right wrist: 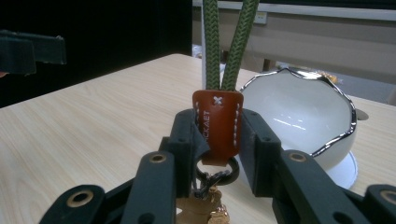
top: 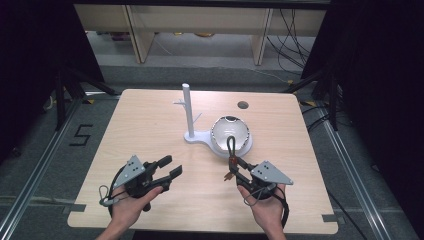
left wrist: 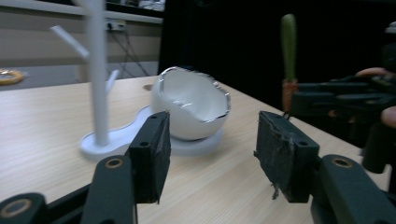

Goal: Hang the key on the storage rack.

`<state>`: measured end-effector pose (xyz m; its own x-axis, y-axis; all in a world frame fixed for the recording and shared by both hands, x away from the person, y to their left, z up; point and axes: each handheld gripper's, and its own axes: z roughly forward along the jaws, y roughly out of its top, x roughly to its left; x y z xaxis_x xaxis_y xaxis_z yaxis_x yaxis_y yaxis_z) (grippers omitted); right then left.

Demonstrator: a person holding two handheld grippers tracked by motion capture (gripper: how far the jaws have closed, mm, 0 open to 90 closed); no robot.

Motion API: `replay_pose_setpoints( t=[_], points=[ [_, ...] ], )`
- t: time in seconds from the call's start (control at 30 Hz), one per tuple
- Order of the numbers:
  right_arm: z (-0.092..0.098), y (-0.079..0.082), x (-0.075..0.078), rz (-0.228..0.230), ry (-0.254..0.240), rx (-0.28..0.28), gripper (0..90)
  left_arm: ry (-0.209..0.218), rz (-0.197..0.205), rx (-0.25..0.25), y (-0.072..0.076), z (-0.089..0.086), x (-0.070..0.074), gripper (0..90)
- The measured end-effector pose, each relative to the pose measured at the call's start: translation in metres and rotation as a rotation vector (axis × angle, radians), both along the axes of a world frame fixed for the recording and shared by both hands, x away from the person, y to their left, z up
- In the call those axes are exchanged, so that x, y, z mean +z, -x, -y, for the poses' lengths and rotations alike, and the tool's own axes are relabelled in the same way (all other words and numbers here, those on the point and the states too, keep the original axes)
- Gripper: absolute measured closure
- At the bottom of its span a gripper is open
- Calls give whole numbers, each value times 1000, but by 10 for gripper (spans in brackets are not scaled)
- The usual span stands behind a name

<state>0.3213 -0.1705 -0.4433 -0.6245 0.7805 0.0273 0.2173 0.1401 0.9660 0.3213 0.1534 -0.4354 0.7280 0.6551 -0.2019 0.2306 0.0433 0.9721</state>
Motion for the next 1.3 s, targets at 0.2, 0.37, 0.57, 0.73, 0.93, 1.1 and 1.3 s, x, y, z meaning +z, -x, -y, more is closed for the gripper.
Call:
replay_pose_setpoints(
  t=[0.2, 0.37, 0.57, 0.73, 0.93, 1.1, 1.3],
  points=[
    [-6, 3, 2, -3, -2, -9, 690, -22, -13, -69, -9, 21, 11, 545],
    [-12, 1, 1, 10, -17, 13, 690, -22, -13, -96, -16, 32, 14, 603],
    [-17, 2, 0, 11, -4, 24, 690, -19, -7, -135, -22, 48, 16, 619],
    [-20, 3, 1, 24, 8, 28, 690, -3, -13, -160, -26, 61, 20, 625],
    [-22, 4, 1, 8, 16, 28, 690, 17, -31, -183, -30, 73, 22, 654],
    [-24, 5, 0, 8, 21, 35, 690, 43, -59, -180, -36, 77, 21, 698],
    [-26, 4, -1, 22, 15, 48, 690, 46, -74, -178, -40, 76, 21, 778]
  ],
)
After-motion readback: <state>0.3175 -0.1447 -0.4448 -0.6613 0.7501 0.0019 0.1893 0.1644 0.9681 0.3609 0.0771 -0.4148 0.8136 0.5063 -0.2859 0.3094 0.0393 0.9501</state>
